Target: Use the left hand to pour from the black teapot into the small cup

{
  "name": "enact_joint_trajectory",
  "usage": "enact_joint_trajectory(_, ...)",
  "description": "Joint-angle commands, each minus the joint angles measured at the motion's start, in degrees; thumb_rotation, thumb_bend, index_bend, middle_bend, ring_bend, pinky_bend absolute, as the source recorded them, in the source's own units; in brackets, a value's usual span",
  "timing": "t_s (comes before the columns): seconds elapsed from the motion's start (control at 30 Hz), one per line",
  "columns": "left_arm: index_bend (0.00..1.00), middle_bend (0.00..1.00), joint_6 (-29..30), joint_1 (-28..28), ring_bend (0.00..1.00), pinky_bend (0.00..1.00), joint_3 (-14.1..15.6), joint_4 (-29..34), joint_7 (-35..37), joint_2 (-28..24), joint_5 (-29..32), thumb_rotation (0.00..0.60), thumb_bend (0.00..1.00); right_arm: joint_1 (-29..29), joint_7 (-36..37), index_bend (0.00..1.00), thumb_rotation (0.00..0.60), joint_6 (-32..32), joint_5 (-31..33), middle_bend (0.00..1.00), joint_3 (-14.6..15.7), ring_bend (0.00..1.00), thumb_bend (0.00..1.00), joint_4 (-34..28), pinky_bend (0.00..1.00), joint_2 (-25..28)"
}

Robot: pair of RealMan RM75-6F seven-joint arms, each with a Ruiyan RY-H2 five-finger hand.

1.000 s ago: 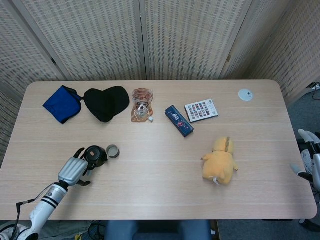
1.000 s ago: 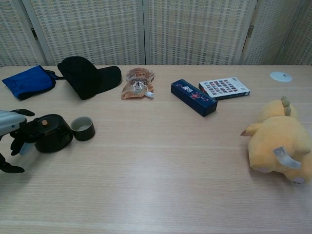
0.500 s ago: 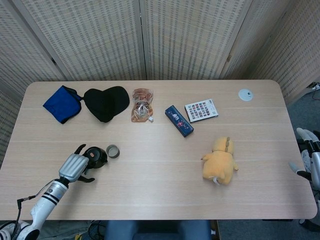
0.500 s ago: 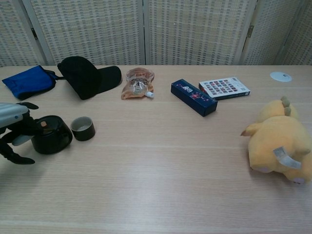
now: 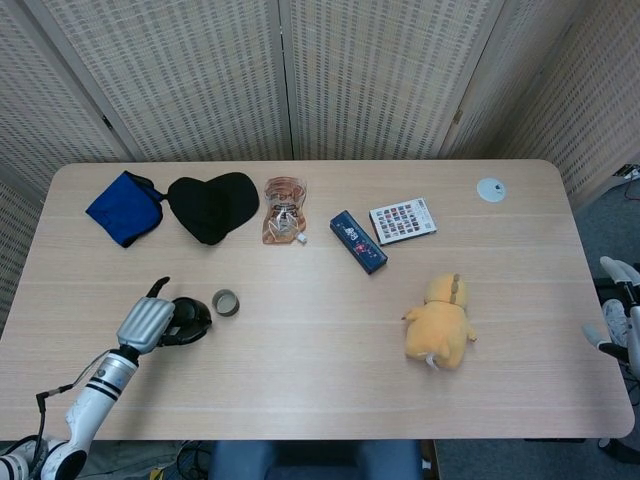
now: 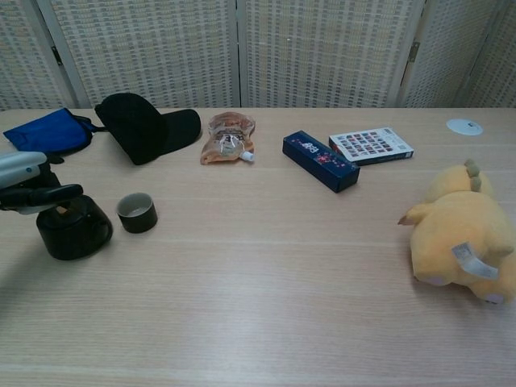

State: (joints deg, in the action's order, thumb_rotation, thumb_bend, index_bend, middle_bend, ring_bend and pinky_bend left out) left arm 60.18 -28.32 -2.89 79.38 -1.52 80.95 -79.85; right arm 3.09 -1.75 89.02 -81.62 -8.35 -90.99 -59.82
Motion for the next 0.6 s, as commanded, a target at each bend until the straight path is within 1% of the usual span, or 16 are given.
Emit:
enact_joint_trajectory(0.03,0.99,1.0,0.4,0.2,0.88,0.0,-0.6,0.3,0.5,0.3,0.7,0.016,0.07,-0.1,0.1,0.16,0.6,0.1,0.0,0.19,0.0,0.12,0.02,0.0,0.14,0.0)
enact_joint_trajectory(0.17,1.0,1.0,1.8,0.9,0.9,0.0,-2.0,0.7,2.8,0.8,2.1,0.04,0.07,-0.2,0.1,0.16,0.6,0.2,0.1,0.19,0.0,0.12,0.02,0.0,0.14,0.0)
enact_joint_trajectory(0.37,1.0,1.0,4.9,1.9,0.92,0.0,-3.3,0.4,2.2,1.7,3.0,0.077,0.07,-0.3,0.1,0.16,0.6,0.4,0.0,0.19,0.0,0.12,0.02,0.0,0.14,-0.2)
enact_joint_trajectory(0.5,1.0,1.0,6.1,2.4,0.94,0.02,-3.9,0.8,2.3,1.6,3.5,0.119,0.09,-0.4,0.0,0.16,0.6,0.5,-0.1,0.19,0.1,0.12,0.02,-0.1,0.14,-0.2)
enact_joint_trajectory(0.6,1.0,1.0,6.8,2.7,0.95,0.03,-4.4,1.3,2.2,1.4,3.8,0.121,0.11,-0.4,-0.1,0.16,0.6,0.6,-0.3,0.19,0.1,0.12,0.02,-0.2,0.14,-0.2)
